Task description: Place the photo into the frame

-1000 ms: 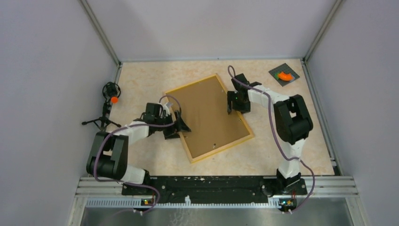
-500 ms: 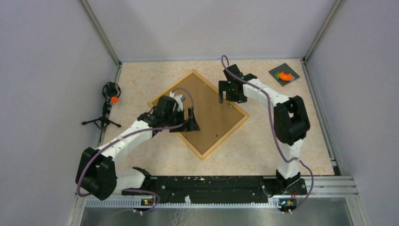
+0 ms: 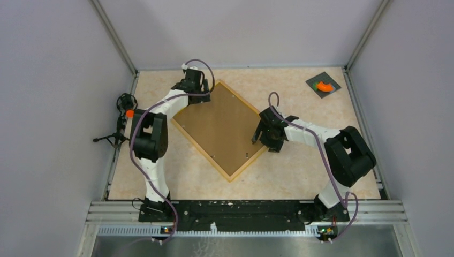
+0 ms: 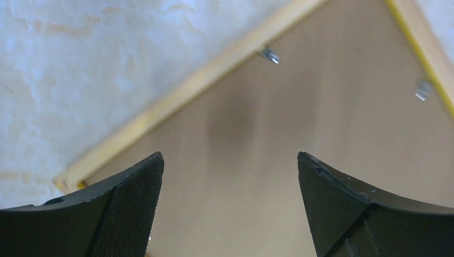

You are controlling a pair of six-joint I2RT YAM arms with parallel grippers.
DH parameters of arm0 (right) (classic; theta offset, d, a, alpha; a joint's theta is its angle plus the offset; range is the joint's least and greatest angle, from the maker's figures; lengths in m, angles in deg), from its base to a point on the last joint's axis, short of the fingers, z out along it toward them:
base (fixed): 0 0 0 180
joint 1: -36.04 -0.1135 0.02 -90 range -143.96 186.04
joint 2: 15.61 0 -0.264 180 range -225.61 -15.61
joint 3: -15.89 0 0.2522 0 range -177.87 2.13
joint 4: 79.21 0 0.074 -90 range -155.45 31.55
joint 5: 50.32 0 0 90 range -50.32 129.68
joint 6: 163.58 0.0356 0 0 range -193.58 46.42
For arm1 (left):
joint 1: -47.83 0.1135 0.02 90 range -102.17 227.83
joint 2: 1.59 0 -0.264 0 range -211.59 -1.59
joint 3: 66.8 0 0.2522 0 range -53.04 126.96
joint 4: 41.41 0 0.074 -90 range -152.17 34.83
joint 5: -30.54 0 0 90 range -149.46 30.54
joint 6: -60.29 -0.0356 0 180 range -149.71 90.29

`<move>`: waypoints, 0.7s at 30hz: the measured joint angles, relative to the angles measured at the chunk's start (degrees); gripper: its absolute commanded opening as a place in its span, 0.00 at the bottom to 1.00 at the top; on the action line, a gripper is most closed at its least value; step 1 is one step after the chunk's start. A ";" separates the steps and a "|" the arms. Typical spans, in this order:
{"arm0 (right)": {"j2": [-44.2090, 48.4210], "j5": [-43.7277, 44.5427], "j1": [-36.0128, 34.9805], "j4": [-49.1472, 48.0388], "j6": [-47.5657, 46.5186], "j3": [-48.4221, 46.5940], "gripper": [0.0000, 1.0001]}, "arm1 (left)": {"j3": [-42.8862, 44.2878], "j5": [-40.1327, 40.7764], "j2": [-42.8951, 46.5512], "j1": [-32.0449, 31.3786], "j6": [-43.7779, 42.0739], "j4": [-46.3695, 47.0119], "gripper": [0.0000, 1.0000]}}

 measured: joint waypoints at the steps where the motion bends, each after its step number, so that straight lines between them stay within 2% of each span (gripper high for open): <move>1: -0.37 -0.11 -0.35 -0.72 0.66 0.15 0.76 | 1.75 0.13 -2.40 0.90 -0.46 -0.13 0.98; 5: -1.44 -0.42 -0.63 -3.30 1.64 0.28 0.63 | 6.03 0.22 -8.46 4.07 -3.02 0.13 0.98; 7: -1.60 -0.35 -0.61 -3.61 1.62 0.59 0.53 | 7.58 0.22 -9.97 5.07 -4.98 0.07 0.98; 13: -1.84 0.92 -0.57 -4.31 0.44 1.36 0.14 | 18.67 -1.92 -17.20 5.27 -7.74 -4.02 0.98; 17: -2.78 1.40 0.11 -3.98 -0.24 0.15 0.02 | 21.51 -5.03 -19.04 5.18 -6.84 -11.02 0.98; 19: -3.21 1.16 1.03 -4.35 -1.97 -0.24 0.00 | 20.52 -7.45 -17.97 5.18 -5.95 -13.25 0.97; 21: -3.28 0.55 2.58 -5.22 -5.27 -0.22 0.00 | 15.91 -9.68 -15.58 5.18 -5.77 -13.64 0.96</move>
